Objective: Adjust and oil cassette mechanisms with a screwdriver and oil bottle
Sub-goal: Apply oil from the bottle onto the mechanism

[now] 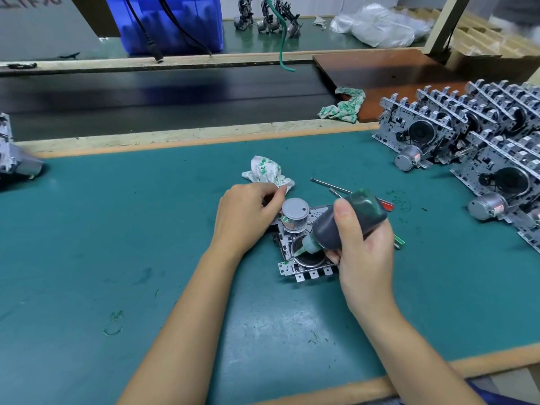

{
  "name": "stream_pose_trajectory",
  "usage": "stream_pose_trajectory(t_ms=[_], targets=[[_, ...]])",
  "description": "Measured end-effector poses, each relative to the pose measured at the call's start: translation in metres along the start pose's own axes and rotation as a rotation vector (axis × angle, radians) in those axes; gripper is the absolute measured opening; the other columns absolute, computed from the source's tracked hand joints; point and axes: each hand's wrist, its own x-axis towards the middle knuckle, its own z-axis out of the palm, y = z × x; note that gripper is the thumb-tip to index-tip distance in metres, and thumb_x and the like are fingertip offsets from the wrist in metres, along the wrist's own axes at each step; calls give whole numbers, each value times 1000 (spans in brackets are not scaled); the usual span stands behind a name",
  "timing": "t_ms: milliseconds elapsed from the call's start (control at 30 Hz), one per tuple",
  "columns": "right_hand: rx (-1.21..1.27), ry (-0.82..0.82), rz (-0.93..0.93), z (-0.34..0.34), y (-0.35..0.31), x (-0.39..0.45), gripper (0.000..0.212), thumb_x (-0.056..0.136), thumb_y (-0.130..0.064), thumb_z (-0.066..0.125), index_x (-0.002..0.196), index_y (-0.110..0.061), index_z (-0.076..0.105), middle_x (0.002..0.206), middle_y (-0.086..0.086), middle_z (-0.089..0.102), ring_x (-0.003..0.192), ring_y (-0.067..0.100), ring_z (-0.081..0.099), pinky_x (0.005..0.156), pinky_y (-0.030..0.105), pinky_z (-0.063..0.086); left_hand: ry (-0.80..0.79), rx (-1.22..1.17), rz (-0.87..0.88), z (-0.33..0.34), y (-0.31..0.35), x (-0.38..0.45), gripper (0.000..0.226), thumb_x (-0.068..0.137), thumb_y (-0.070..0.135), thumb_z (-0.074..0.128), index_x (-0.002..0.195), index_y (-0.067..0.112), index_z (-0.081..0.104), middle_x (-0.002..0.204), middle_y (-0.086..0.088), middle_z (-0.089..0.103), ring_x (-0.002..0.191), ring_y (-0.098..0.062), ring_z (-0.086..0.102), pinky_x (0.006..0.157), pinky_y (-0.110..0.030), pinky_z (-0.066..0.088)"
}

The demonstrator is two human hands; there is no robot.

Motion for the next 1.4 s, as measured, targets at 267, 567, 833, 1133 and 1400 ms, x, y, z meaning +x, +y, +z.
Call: stream_pose_trajectory(t_ms=[267, 567, 833, 1133, 1400], targets=[[200, 101, -1, -6, -13, 1, 25, 61, -49, 63, 66, -24, 62, 54, -13, 59, 50, 0, 54, 43, 15, 42, 0, 5, -2, 0, 0, 0, 46, 95, 31, 53, 56, 7, 46, 42, -1, 26, 49, -20, 24, 50, -33, 26], [427, -81, 162, -32, -45, 78, 33, 74, -45, 62, 86, -16, 51, 60, -11, 60, 49, 4, 54, 39, 14, 39, 1, 9, 1, 1, -2, 0, 48, 90, 41, 47, 58, 5, 46, 46, -2, 26, 52, -21, 24, 50, -33, 25], [190, -257, 322, -19, -4, 94, 34, 77, -43, 60, 84, -11, 51, 56, -7, 58, 46, 5, 55, 38, 16, 37, -13, -2, -9, 2, -4, 1, 49, 88, 43, 45, 57, 6, 46, 49, -8, 30, 53, -18, 21, 51, -33, 23], [-1, -280, 141, -15, 14, 95, 26, 82, -44, 60, 76, -19, 55, 68, -3, 55, 60, 8, 55, 54, 21, 46, -18, -6, -20, 3, -4, 1, 45, 89, 41, 47, 55, 12, 47, 48, -1, 29, 52, -14, 21, 49, -30, 22], [-28, -301, 83, -15, 13, 90, 18, 90, -33, 60, 78, -20, 56, 70, -7, 54, 72, 12, 53, 72, 35, 46, -22, -13, -27, 4, -3, 1, 46, 89, 41, 46, 57, 7, 50, 51, -11, 35, 53, -15, 22, 50, -32, 23]])
